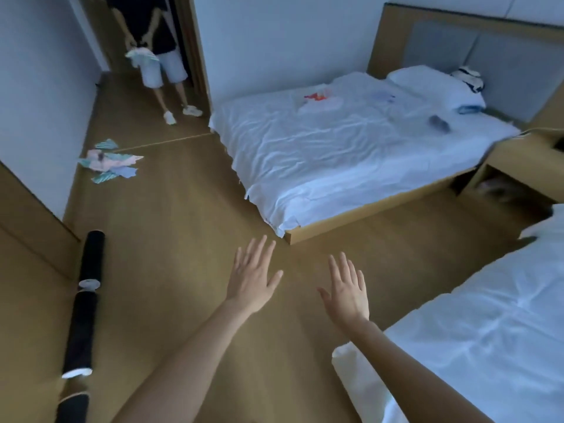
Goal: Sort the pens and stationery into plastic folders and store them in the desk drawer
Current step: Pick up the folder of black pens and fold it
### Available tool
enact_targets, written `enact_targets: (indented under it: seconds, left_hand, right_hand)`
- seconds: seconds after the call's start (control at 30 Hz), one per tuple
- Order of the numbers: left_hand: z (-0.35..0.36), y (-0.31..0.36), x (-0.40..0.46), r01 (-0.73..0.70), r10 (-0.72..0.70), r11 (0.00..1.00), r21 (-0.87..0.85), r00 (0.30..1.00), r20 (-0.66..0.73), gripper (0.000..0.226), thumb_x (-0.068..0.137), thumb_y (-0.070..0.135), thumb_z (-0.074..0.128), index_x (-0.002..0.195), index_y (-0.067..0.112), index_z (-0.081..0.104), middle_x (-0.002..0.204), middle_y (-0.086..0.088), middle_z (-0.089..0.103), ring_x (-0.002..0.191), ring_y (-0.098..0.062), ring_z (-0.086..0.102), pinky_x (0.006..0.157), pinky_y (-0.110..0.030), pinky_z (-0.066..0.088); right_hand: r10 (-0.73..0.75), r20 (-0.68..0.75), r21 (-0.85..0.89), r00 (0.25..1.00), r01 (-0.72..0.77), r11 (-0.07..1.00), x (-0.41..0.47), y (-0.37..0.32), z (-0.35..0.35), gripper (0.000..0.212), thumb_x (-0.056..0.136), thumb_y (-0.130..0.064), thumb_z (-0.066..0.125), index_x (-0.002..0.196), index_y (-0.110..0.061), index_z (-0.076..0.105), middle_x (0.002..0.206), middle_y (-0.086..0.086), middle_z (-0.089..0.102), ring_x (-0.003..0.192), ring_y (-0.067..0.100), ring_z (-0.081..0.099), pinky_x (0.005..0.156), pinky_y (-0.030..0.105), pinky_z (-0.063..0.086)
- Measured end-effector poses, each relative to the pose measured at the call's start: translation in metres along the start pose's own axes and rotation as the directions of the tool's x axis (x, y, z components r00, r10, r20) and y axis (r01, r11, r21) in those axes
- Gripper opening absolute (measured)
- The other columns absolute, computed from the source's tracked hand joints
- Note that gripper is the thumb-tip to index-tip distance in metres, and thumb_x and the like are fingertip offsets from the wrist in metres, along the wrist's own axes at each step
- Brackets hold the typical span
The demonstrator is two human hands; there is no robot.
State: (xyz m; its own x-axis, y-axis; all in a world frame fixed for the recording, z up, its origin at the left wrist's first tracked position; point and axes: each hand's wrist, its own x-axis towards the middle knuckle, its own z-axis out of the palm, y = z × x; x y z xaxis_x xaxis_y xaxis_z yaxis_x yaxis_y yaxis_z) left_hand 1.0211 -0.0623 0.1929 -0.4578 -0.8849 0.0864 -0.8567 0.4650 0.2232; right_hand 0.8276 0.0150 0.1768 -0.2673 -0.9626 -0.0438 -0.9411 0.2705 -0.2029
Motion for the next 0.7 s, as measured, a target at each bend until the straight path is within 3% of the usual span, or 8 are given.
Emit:
enact_targets:
  seconds: [0.13,0.3,0.47,0.6,0.7]
  left_hand:
    - [0.026,0.023,0.088,-0.131,0.131,0.991,0.001,0.988,0.078,0.079,0.085,0.061,0.006,0.152,0.019,0.009,0.16,-0.002,0.002,0.147,-0.023,0.002,0.117,-0.043,-0.001]
    - [0.08,0.08,0.2,-0.301,0.306,0.952,-0.055,0.938,0.164,0.082,0.082,0.061,0.004,0.151,0.018,0.016,0.159,-0.002,0.006,0.147,-0.025,0.004,0.115,-0.04,-0.006]
    - [0.106,0.14,0.32,-0.386,0.371,0.922,0.016,0.896,0.245,0.067,0.097,0.053,0.023,0.152,0.02,0.005,0.16,0.001,-0.003,0.147,-0.022,-0.005,0.117,-0.041,-0.005]
    - [0.102,0.188,0.417,-0.444,0.424,0.895,0.049,0.88,0.215,0.082,0.081,0.06,-0.004,0.152,0.02,0.007,0.16,0.001,-0.002,0.147,-0.021,-0.002,0.116,-0.04,-0.006]
    - [0.108,0.217,0.48,-0.462,0.436,0.885,0.049,0.862,0.259,0.088,0.075,0.059,-0.008,0.152,0.02,0.009,0.16,0.001,0.002,0.147,-0.022,0.002,0.117,-0.041,-0.003]
  right_hand:
    - [0.186,0.009,0.052,0.983,-0.186,0.981,0.043,0.041,0.001,0.07,0.098,-0.041,0.039,0.152,-0.02,-0.002,0.159,0.005,-0.007,0.147,0.021,0.0,0.118,0.037,0.0]
    - [0.379,0.03,0.083,0.925,-0.38,0.921,0.114,0.121,0.012,0.07,0.098,-0.043,0.037,0.151,-0.021,-0.002,0.159,0.004,-0.007,0.147,0.021,0.001,0.118,0.037,0.001]
    - [0.507,0.042,0.147,0.861,-0.507,0.849,0.209,0.202,-0.005,0.071,0.098,-0.04,0.041,0.151,-0.02,-0.001,0.159,0.006,-0.004,0.146,0.023,0.004,0.117,0.038,0.004]
    - [0.539,-0.03,0.178,0.842,-0.526,0.832,0.284,0.262,-0.036,0.069,0.098,-0.037,0.04,0.151,-0.02,-0.001,0.159,0.006,-0.002,0.146,0.023,0.005,0.118,0.037,0.005]
    - [0.578,-0.047,0.232,0.815,-0.554,0.8,0.329,0.298,-0.051,0.068,0.099,-0.038,0.039,0.151,-0.019,0.001,0.159,0.006,-0.002,0.146,0.022,0.006,0.118,0.037,0.004]
